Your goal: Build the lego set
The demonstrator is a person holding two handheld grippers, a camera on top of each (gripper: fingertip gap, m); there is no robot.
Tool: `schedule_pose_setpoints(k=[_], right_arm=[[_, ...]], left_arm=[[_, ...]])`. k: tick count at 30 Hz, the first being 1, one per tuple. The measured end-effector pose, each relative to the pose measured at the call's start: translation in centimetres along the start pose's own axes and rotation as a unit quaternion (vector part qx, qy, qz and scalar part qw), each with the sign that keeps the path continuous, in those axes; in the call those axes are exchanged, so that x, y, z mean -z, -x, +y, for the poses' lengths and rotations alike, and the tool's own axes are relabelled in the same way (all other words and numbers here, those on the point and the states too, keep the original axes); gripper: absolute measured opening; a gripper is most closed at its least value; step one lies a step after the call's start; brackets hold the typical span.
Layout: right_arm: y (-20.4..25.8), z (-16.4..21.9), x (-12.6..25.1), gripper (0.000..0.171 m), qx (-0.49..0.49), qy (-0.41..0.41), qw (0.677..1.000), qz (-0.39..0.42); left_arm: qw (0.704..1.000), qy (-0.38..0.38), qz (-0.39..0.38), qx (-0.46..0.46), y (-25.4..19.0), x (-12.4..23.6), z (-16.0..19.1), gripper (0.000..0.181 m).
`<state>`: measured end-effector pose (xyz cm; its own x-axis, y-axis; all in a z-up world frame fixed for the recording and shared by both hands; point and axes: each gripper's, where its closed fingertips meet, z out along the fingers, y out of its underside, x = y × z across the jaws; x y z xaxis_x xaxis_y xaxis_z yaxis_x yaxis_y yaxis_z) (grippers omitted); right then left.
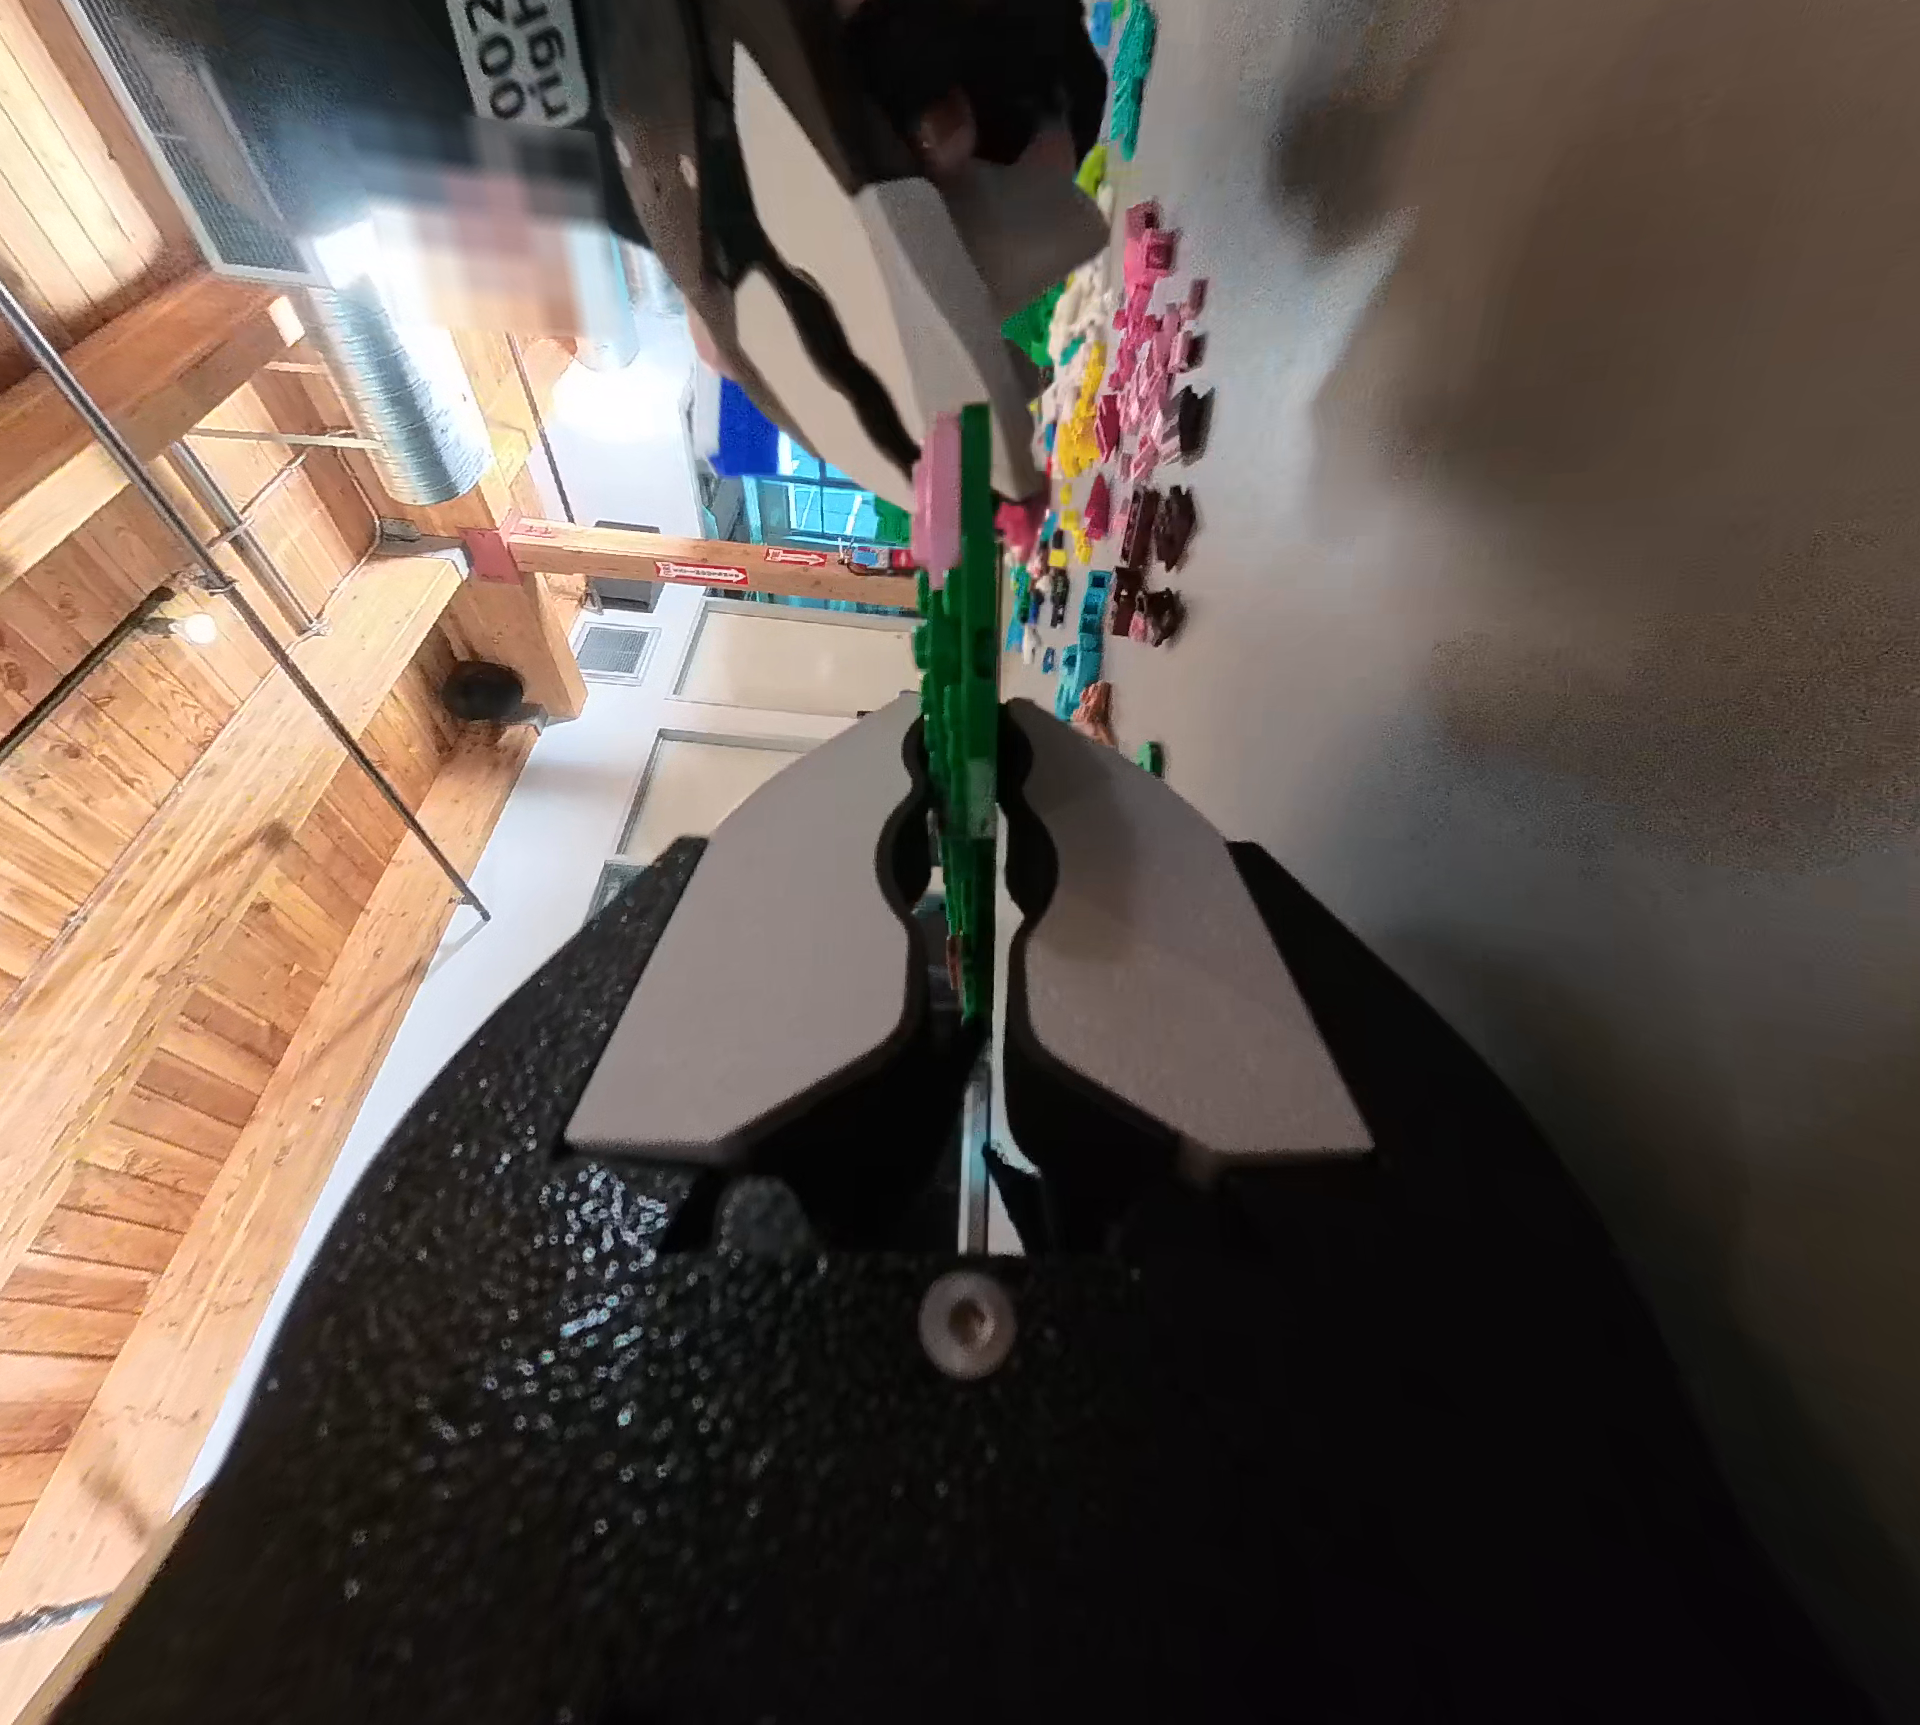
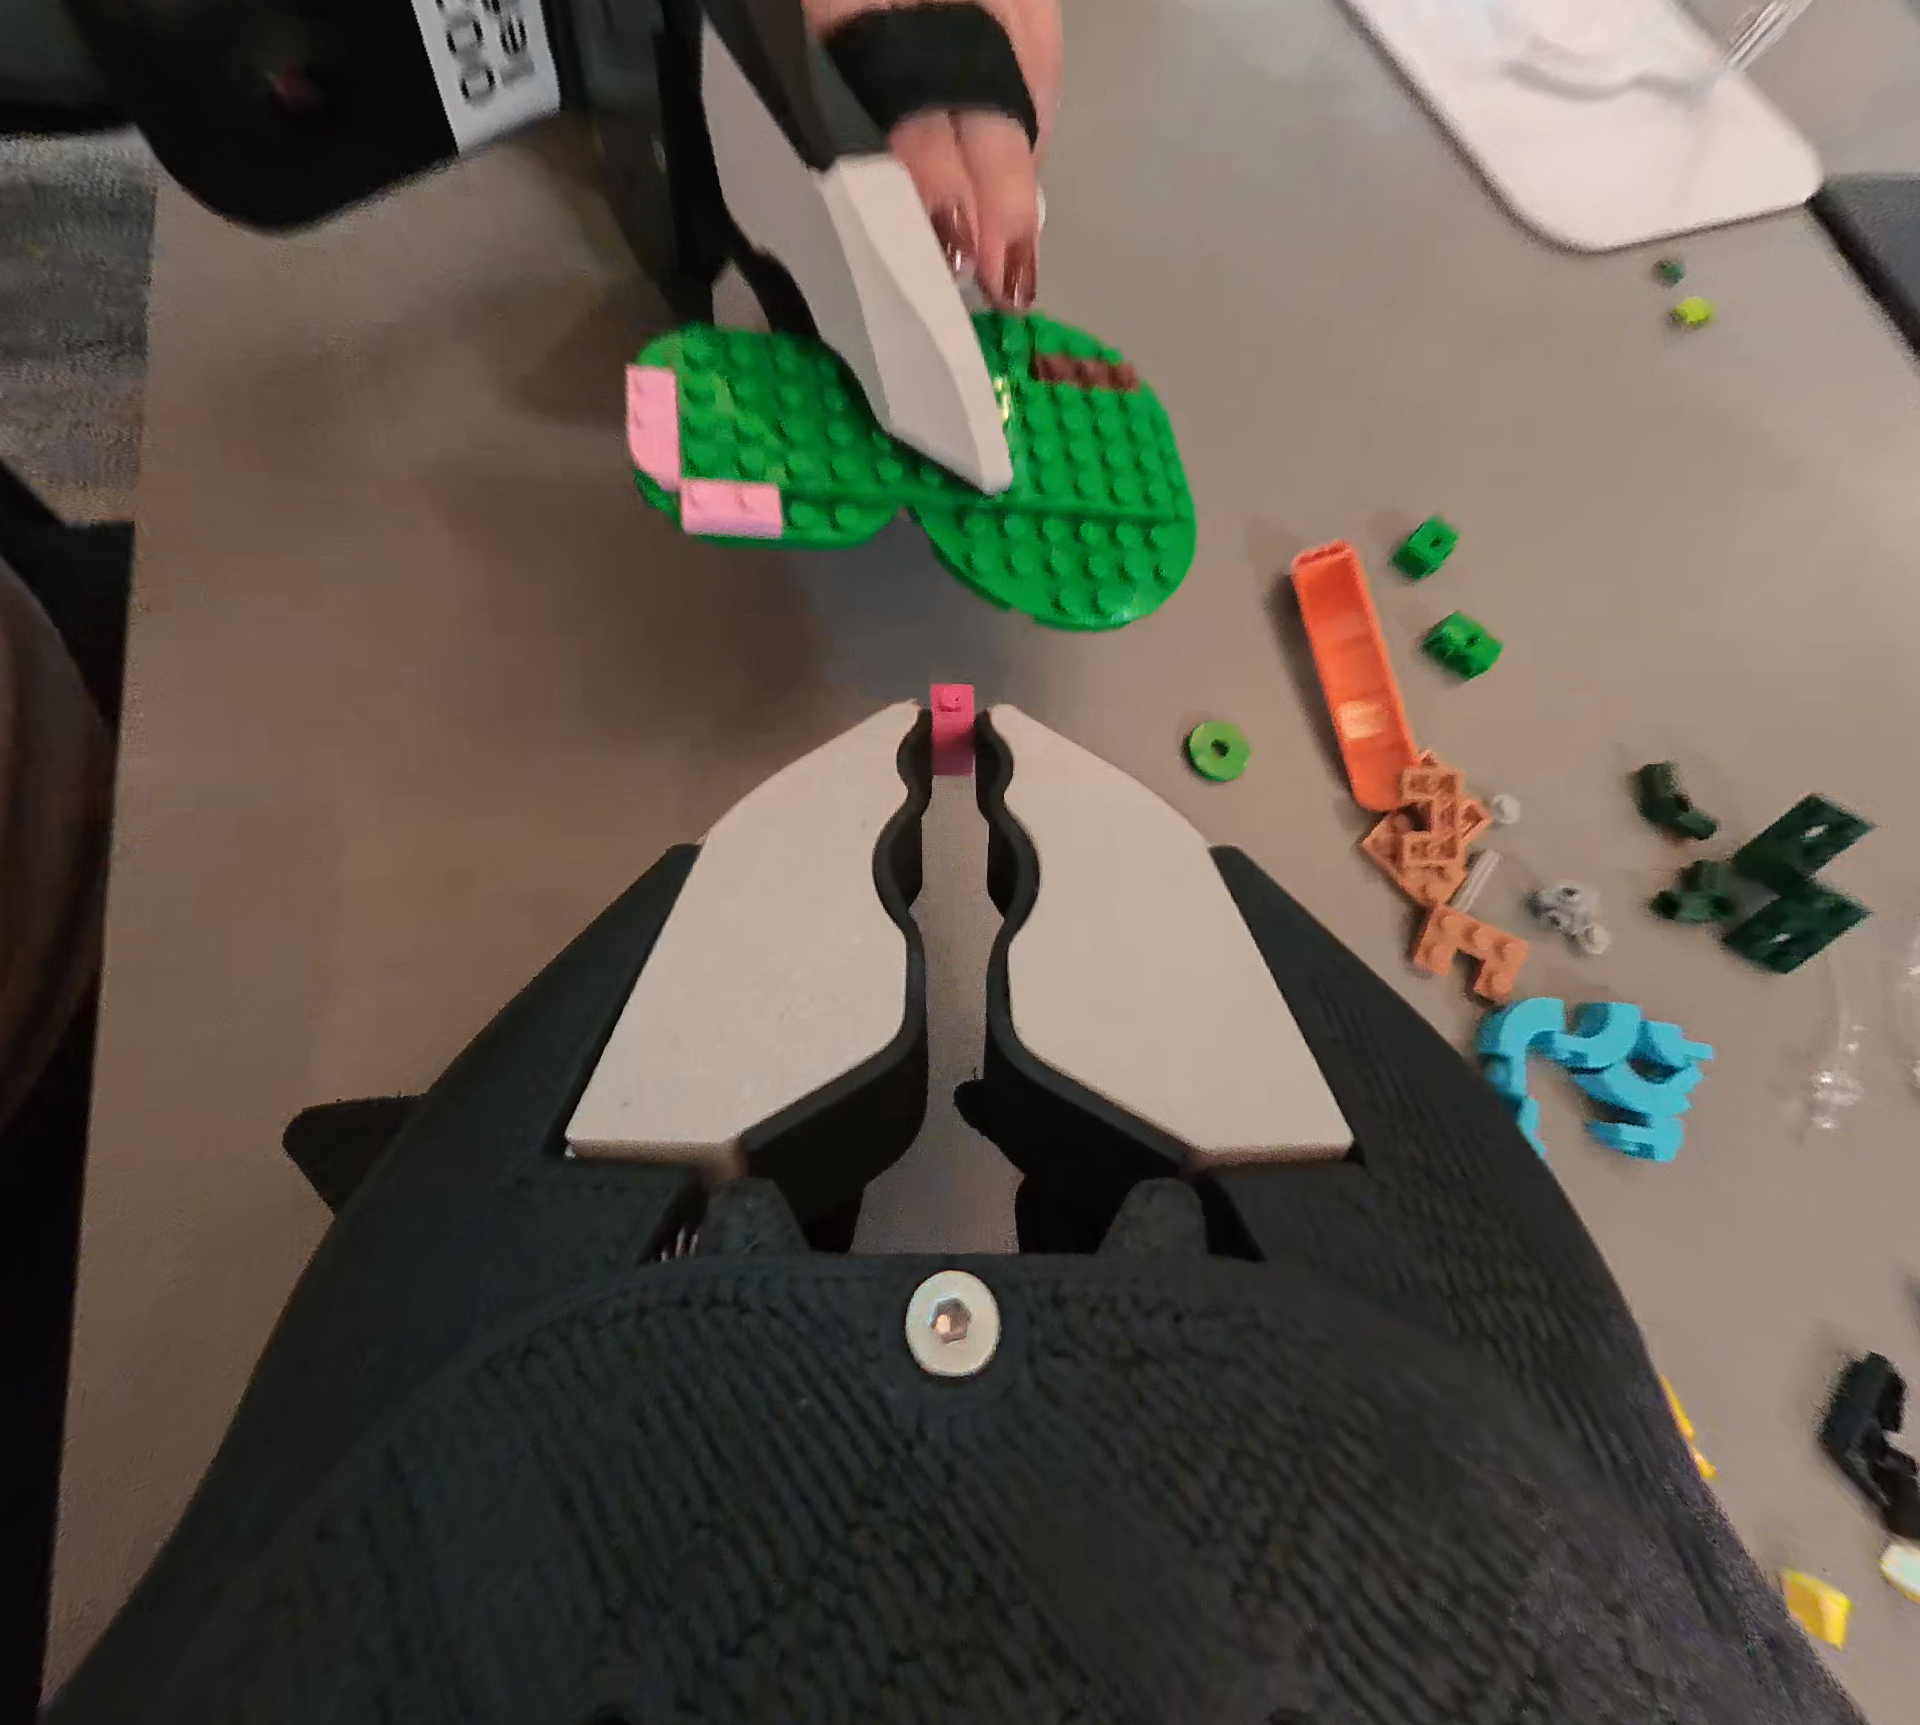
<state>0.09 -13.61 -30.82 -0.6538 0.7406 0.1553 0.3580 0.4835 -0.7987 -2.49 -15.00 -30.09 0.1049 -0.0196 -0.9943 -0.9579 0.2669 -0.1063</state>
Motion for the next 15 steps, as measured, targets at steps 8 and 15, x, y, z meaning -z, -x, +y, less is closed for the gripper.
schedule_pose_setpoints(k=[8,15], right_arm=[[1.1,-4.0,0.8,0.006,-0.034,-0.08,0.996,-0.021],[2.4,-4.2,-0.4,0.006,-0.017,-0.063,0.997,-0.047]], left_arm=[[0.999,0.02,-0.022,-0.018,0.5,-0.1,0.3,0.009],[0.999,0.015,-0.023,-0.029,0.4,-0.1,0.0,0.009]])
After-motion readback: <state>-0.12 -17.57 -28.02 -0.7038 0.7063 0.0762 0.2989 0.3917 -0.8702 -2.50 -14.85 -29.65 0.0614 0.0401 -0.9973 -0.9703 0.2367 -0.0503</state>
